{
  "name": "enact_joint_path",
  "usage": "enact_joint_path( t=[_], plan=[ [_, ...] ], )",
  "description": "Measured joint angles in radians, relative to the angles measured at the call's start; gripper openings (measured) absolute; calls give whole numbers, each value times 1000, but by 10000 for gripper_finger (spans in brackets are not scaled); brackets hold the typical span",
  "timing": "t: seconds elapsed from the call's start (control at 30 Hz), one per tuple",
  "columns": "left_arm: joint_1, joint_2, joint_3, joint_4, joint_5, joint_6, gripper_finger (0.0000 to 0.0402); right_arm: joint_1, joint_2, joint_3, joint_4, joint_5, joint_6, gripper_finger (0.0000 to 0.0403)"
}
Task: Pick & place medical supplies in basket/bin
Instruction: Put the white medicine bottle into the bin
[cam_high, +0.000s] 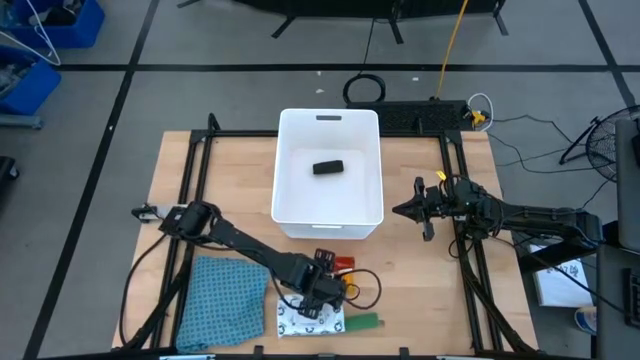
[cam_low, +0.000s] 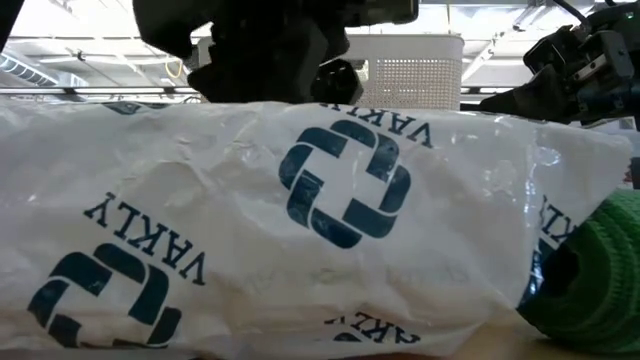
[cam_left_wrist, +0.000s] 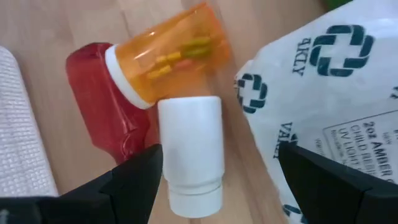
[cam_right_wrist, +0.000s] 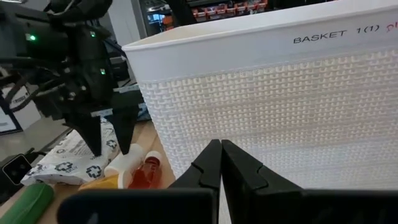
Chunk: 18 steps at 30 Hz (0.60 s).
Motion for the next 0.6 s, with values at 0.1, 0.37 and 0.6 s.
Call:
enact_joint_path(
  t=[0.1,0.37,0.6],
  plan=[
    [16,-2,-25,11,0,2,326,0,0,0,0,0,-5,4],
    [56,-1,-134,119,66,4,326,0,0,0,0,0,-16,4],
    [64,-6,-185,188,83,8,325,0,1,0,0,0,-16,4]
  ],
)
